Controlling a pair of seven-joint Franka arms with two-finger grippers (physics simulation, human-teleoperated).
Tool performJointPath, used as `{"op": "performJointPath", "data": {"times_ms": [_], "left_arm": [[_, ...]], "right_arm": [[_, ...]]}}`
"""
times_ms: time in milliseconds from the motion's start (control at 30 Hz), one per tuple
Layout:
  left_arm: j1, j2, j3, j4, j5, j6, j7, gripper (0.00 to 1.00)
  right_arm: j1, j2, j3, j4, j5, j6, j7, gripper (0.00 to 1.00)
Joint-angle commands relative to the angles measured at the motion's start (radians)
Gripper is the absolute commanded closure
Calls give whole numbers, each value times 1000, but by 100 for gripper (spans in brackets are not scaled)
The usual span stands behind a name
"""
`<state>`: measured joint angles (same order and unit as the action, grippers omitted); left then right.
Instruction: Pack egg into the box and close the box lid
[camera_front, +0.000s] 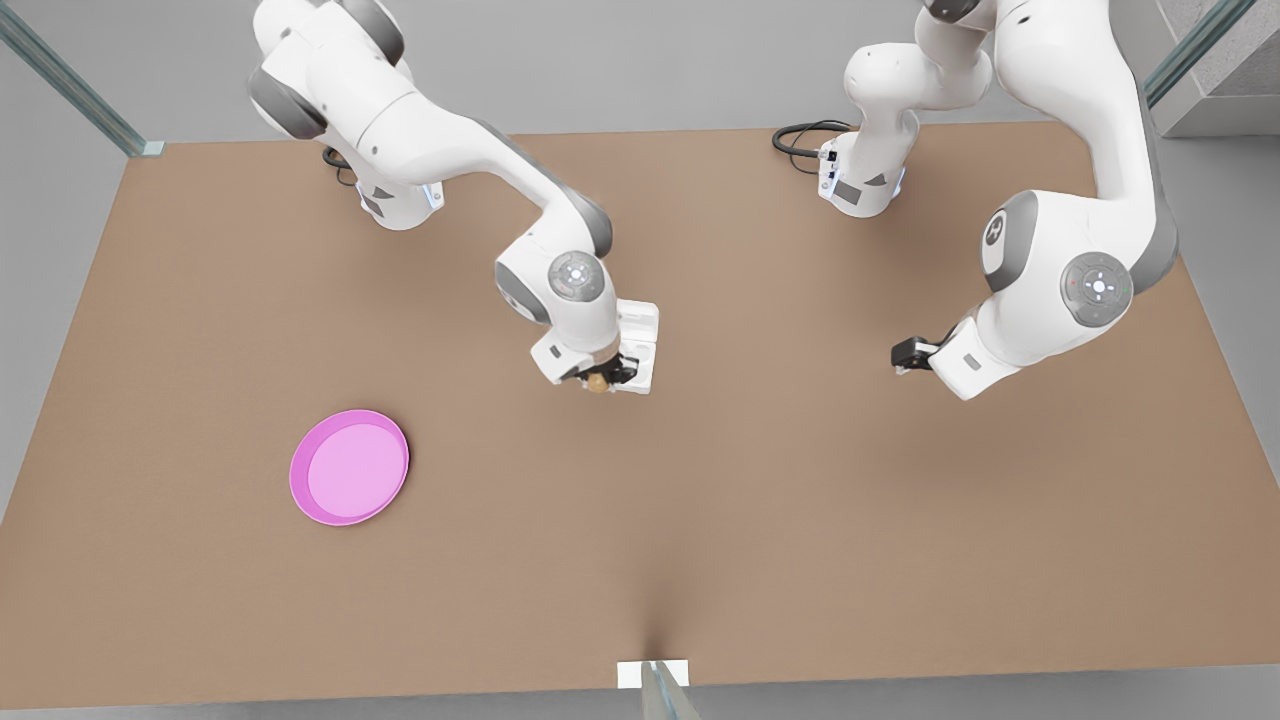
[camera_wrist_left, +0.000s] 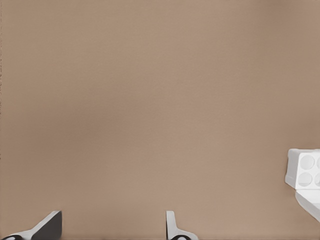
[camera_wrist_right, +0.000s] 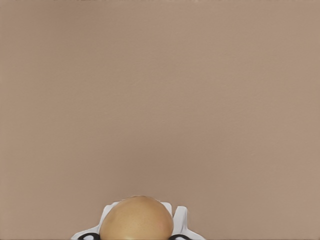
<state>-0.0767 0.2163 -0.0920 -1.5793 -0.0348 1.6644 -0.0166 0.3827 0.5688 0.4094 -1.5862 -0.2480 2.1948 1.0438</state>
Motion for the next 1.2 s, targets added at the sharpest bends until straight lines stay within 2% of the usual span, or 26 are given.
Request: {"op": "performJointPath", "data": {"times_ms": [0, 33, 200, 433, 767, 1000, 1167], "left_arm": [[0, 0, 0, -1, 3, 0, 0, 0], [0, 0, 3, -1, 22, 0, 0, 0], [0, -2, 3, -1, 27, -2, -3, 0], [9, 11, 3, -1, 29, 2, -2, 0], [14, 26, 5, 1, 29, 0, -3, 0], [15, 24, 5, 1, 36, 2, -3, 0], [14, 26, 5, 1, 47, 2, -3, 0]], "right_arm": [[-1, 11, 0, 2, -27, 3, 15, 79], [-2, 3, 2, 0, -27, 0, 15, 79], [-16, -53, 114, -60, -8, -52, 61, 79], [-2, -40, 117, -140, -24, -41, 36, 79], [-13, 75, 103, -133, -119, 80, 47, 79], [-2, 43, 118, -158, -116, 29, 39, 79], [-1, 77, 117, -161, -119, 68, 39, 79]]}}
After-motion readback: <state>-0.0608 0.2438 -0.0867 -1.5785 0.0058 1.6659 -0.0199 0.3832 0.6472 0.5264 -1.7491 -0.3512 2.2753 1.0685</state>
